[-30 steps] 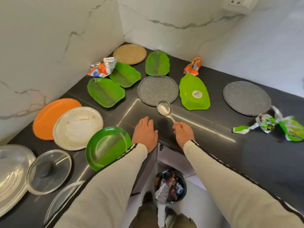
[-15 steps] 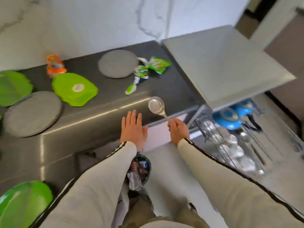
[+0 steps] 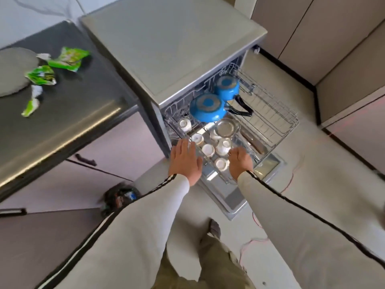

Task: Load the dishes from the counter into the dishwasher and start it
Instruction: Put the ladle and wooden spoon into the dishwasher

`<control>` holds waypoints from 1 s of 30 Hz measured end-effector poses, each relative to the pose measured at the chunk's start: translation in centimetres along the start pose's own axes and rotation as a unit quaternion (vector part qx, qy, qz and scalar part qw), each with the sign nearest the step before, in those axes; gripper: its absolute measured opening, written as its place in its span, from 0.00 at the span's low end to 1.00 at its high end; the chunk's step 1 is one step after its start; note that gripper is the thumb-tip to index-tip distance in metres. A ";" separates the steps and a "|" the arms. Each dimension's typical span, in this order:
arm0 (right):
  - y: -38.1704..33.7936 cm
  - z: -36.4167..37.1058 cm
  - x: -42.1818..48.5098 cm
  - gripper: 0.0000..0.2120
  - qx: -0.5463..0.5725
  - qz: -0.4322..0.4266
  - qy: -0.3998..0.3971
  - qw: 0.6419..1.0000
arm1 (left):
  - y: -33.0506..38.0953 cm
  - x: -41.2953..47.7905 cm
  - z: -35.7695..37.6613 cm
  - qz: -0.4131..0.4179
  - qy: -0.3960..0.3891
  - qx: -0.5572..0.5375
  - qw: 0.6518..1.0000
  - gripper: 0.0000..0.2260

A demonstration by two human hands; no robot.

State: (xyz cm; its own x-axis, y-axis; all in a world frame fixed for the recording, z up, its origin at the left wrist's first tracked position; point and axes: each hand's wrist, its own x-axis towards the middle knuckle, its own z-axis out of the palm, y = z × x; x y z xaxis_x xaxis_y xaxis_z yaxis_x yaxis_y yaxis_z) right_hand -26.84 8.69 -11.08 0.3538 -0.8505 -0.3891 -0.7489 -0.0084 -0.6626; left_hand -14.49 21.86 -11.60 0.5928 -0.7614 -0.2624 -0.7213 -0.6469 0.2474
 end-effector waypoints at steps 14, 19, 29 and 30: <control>9.9 -0.5 21.5 0.33 -0.135 0.073 0.008 0.988 | 7.6 12.1 12.9 -0.012 -0.049 0.077 0.996 0.29; 12.4 0.8 26.8 0.38 -0.080 0.138 0.097 0.982 | 6.6 13.1 15.6 -0.015 -0.024 0.091 0.995 0.28; 13.6 2.0 29.9 0.38 -0.170 0.132 0.021 0.976 | 6.2 13.7 16.9 -0.032 -0.001 0.098 0.995 0.29; 13.5 1.7 29.7 0.37 -0.179 0.134 0.006 0.975 | 6.2 13.7 16.8 -0.032 -0.008 0.099 0.995 0.29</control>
State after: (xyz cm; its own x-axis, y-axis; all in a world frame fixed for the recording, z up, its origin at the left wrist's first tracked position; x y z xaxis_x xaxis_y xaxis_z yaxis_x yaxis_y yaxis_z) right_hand -25.49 -15.80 -32.70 0.1133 -0.8534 -0.5088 -0.9621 0.0337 -0.2707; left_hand -16.88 8.09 -29.30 0.6351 -0.7168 -0.2878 -0.7396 -0.6718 0.0412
